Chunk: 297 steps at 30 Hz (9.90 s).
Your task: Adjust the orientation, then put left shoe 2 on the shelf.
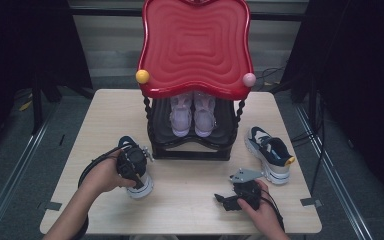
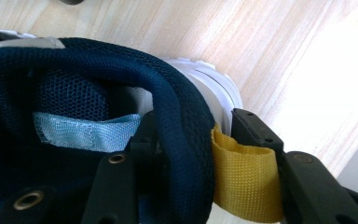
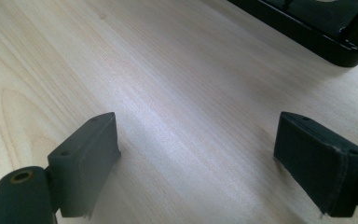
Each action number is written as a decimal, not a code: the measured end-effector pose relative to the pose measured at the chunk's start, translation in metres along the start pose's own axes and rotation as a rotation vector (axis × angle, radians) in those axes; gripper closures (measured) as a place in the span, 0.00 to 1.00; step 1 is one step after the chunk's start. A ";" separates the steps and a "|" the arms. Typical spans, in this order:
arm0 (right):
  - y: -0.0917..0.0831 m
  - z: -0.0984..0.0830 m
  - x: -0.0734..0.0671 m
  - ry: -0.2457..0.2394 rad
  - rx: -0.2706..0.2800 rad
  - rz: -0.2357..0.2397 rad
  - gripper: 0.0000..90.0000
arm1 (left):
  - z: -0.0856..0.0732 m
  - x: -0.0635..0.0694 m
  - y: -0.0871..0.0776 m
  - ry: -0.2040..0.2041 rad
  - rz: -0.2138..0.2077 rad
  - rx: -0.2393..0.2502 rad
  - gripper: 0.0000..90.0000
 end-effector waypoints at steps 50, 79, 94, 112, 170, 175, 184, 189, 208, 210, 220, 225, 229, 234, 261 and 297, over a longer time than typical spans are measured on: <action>0.000 0.000 0.000 0.002 0.001 0.000 0.15 | 0.004 0.006 -0.025 -0.032 -0.016 -0.075 0.83; 0.000 0.000 0.000 -0.001 0.001 0.000 0.15 | 0.012 0.023 -0.076 -0.033 -0.052 -0.064 0.83; 0.000 0.000 0.000 0.000 0.000 0.000 0.15 | 0.017 0.030 -0.109 -0.029 -0.069 -0.069 0.83; 0.000 0.000 0.000 0.000 0.000 0.000 0.15 | 0.026 0.040 -0.146 -0.023 -0.082 -0.059 0.82; 0.000 0.000 0.001 -0.004 0.003 0.010 0.15 | 0.067 0.064 -0.261 0.009 -0.031 -0.061 0.82; 0.000 0.000 0.001 -0.007 0.004 0.012 0.15 | 0.070 0.065 -0.270 0.009 -0.014 -0.062 0.82; 0.000 0.000 0.001 -0.011 0.003 0.016 0.15 | 0.078 0.068 -0.288 0.013 0.015 -0.046 0.82; 0.000 0.000 0.001 -0.011 0.000 0.014 0.15 | 0.082 0.069 -0.297 0.015 0.035 -0.036 0.82; 0.000 0.000 0.001 -0.010 0.001 0.015 0.15 | 0.115 0.072 -0.317 0.054 0.192 -0.005 0.82; 0.000 0.000 0.001 -0.009 0.001 0.015 0.15 | 0.118 0.071 -0.317 0.066 0.204 -0.014 0.82; 0.000 0.000 0.001 -0.010 0.001 0.015 0.15 | 0.138 0.073 -0.316 0.131 0.278 -0.012 0.82; 0.000 0.000 0.001 -0.010 0.001 0.015 0.15 | 0.149 0.074 -0.314 0.167 0.300 -0.018 0.82; 0.000 0.000 0.001 -0.011 0.000 0.014 0.15 | 0.156 0.076 -0.312 0.196 0.300 -0.025 0.82; 0.000 0.000 0.001 -0.011 0.000 0.015 0.15 | 0.166 0.080 -0.310 0.226 0.311 -0.033 0.82; 0.000 0.000 0.001 -0.011 0.000 0.015 0.15 | 0.209 0.072 -0.298 0.351 0.344 -0.043 0.81; 0.000 0.000 0.001 -0.011 0.000 0.015 0.15 | 0.213 0.048 -0.286 0.423 0.373 -0.078 0.79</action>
Point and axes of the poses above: each handheld gripper's, and its own axes: y roughly forward along the jaws, z roughly out of its top, x roughly to its right, the point moved 7 cm from there along y, roughly forward along the jaws, and after that the axes turned 12 degrees about -z, right-handed, at the moved point
